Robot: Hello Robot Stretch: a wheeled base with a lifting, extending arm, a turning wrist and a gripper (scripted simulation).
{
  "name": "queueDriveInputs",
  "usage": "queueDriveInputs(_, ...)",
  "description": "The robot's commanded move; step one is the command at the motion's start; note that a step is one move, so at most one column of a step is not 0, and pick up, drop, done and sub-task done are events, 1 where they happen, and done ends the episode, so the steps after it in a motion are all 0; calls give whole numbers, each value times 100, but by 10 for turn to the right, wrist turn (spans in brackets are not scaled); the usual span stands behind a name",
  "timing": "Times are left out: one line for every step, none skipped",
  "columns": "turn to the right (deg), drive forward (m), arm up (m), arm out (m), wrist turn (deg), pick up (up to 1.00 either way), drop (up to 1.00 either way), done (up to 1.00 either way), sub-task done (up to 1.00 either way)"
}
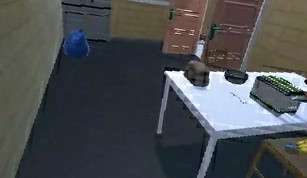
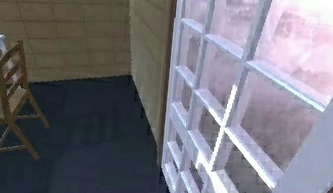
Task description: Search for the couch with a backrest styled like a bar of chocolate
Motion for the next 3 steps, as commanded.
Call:
queueDriveInputs(-120,0,0,0,0,0,0,0,0)
queueDriveInputs(0,100,0,0,0,0,0,0,0)
queueDriveInputs(0,90,0,0,0,0,0,0,0)
